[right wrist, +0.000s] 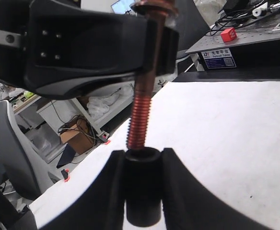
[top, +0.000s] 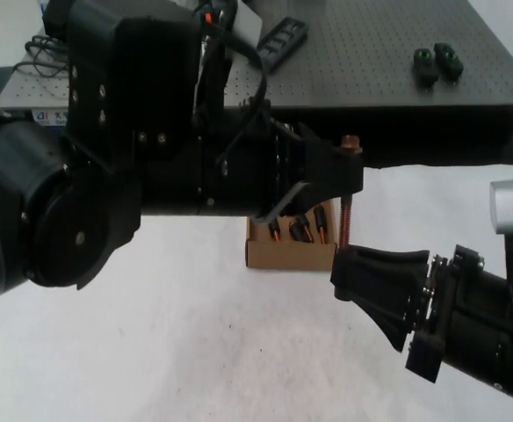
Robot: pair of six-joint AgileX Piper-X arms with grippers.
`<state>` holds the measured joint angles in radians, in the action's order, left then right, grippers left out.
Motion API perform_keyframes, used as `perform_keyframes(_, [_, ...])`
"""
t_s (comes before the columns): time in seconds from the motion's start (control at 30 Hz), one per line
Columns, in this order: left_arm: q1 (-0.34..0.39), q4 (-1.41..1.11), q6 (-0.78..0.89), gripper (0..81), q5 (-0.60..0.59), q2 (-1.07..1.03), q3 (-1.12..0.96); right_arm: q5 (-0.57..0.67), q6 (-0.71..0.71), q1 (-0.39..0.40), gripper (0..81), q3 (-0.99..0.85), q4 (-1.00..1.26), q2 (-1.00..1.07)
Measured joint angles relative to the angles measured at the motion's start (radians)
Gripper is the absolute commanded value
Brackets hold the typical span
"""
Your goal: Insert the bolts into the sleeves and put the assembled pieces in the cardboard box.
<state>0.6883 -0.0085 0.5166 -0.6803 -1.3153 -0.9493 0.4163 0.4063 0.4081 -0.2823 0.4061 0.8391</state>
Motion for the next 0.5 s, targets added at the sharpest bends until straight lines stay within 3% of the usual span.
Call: perform_keyframes(0.5, [0.0,-0.019,0.0,0.6,-0.019,0.0,0.0,0.004,0.0,0.002,1.8,0.0,0.063,0.0])
